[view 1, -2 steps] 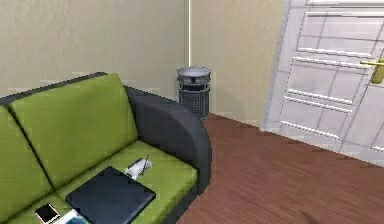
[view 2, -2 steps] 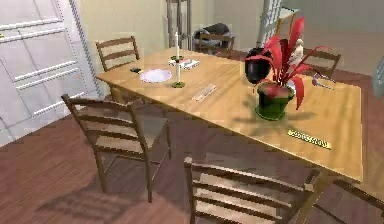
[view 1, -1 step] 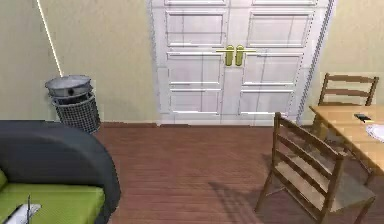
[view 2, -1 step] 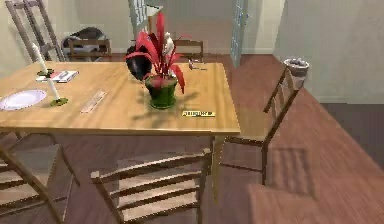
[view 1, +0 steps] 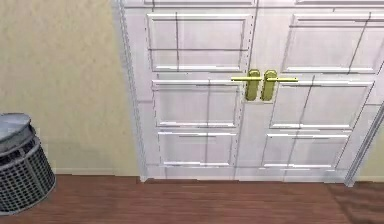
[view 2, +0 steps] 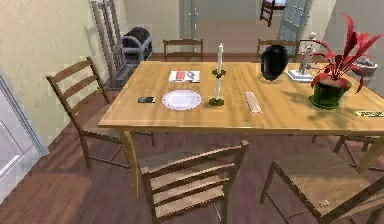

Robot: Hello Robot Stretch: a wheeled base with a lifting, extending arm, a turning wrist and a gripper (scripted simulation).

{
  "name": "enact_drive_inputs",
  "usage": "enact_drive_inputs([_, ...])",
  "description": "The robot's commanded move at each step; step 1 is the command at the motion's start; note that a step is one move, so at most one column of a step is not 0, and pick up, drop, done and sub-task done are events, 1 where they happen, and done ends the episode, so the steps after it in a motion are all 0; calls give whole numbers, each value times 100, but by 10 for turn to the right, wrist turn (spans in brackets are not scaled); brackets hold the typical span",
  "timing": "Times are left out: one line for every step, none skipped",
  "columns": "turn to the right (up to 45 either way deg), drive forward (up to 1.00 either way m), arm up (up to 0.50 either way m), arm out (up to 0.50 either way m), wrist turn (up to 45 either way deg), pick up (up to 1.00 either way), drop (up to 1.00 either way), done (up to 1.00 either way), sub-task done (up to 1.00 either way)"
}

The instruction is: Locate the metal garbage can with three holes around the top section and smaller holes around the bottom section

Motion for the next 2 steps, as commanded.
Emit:
enact_drive_inputs([30,0,0,0,0,0,0,0,0])
enact_drive_inputs([0,50,0,0,0,0,0,0,0])
